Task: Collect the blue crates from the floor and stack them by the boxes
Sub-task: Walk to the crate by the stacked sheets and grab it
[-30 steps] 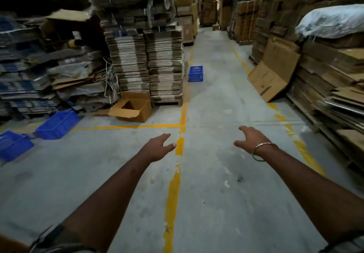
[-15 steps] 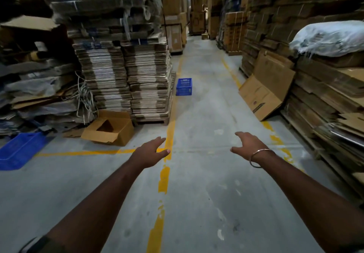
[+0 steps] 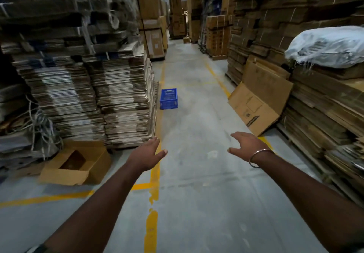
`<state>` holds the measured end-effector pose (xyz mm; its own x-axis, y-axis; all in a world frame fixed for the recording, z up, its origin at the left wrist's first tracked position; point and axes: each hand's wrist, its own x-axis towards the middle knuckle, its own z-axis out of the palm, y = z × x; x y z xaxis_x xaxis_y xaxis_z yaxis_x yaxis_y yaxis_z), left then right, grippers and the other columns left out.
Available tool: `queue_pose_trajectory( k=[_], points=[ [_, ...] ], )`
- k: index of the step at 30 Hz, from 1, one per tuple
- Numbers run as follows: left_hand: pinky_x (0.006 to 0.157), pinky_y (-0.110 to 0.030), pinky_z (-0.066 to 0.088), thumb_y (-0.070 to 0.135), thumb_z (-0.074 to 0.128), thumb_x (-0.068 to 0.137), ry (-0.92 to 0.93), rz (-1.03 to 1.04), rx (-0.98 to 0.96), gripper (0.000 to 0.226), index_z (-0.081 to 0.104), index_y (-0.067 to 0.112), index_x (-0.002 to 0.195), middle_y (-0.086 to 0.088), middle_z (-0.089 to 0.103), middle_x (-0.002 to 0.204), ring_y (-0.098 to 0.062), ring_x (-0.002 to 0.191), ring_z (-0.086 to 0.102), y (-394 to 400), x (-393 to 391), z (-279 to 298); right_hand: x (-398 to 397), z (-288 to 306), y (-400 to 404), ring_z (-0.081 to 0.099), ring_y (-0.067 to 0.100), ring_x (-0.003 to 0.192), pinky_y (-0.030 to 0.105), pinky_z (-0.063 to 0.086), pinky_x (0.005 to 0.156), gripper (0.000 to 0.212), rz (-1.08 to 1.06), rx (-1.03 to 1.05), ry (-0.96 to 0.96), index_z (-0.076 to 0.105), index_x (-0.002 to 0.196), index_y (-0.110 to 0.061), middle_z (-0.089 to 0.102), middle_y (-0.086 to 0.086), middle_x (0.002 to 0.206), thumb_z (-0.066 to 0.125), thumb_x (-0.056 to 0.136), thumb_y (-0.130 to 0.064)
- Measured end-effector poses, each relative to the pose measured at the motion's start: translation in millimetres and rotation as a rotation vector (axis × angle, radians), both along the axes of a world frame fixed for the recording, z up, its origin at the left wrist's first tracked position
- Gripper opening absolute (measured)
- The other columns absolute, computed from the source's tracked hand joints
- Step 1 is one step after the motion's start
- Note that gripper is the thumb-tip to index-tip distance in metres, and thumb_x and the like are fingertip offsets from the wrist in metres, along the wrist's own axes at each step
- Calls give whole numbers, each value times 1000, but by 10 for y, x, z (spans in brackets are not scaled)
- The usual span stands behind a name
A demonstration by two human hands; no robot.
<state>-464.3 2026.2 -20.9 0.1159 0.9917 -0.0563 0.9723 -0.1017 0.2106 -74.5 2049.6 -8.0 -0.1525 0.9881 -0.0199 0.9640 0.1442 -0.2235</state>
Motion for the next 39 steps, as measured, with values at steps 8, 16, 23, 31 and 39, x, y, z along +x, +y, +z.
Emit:
queue_pose_trajectory(
  k=[8, 16, 23, 31, 39],
  points=[
    [120, -40, 31, 69, 32, 97, 0, -23, 28, 82, 24, 18, 160, -5, 24, 168, -21, 153, 27, 2123, 375, -271, 410, -215, 2105, 35, 23, 140, 41, 33, 112, 80, -43, 2, 61, 37, 148, -23, 38, 1, 154, 59, 80, -60],
    [118, -38, 31, 72, 31, 95, -22, 46, -70, 86, 26, 14, 159, -8, 26, 167, -24, 151, 32, 4258, 686, -269, 618, -298, 4418, 41, 24, 136, 41, 38, 109, 78, -10, -23, 131, 38, 147, -24, 42, 1, 151, 60, 80, -58],
    [101, -41, 46, 85, 25, 82, -75, 121, -70, 89, 44, 18, 138, -12, 55, 142, -33, 126, 55, 5949, 563, -415, 572, -376, 6201, 42, 24, 135, 42, 39, 108, 77, 27, -48, 124, 40, 145, -24, 44, 1, 149, 61, 79, -58],
    [109, -43, 40, 75, 36, 93, -133, 172, -148, 81, 37, 14, 147, -14, 35, 159, -31, 139, 46, 8375, 348, -659, 387, -529, 8911, 42, 24, 135, 42, 39, 109, 78, 58, -71, 80, 39, 145, -22, 44, 3, 149, 59, 78, -57],
    [121, -37, 24, 55, 47, 101, -225, 195, -98, 77, 26, 10, 160, -13, 23, 167, -25, 154, 27, 10594, 331, -515, 211, -509, 11121, 44, 26, 133, 40, 39, 108, 74, 59, -70, 111, 41, 145, -20, 46, 7, 147, 64, 81, -50]
  ],
)
